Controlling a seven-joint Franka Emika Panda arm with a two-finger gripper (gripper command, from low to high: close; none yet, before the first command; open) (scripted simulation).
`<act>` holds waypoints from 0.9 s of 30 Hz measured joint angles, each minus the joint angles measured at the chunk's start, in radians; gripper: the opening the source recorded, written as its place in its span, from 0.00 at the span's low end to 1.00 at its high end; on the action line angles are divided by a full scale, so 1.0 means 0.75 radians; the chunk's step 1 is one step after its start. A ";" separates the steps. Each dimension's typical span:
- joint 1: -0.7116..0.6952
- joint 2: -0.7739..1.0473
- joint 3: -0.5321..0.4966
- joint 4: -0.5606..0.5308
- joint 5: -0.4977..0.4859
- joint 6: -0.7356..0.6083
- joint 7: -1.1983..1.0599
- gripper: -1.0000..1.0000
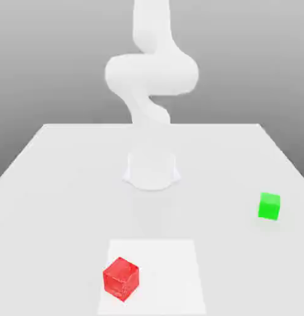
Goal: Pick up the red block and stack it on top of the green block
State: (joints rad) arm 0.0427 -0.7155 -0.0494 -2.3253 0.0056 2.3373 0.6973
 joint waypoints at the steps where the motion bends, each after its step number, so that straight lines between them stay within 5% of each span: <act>1: 0.024 0.048 -0.028 -0.015 0.004 0.021 -0.060 0.50; 15: 0.239 0.682 -0.318 -0.203 0.135 0.298 -0.890 0.50; 27: 0.181 1.213 -0.313 -0.331 0.194 0.568 -1.480 0.50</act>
State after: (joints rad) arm 0.1786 0.1939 -0.2844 -2.5739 0.1514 2.7636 -0.4130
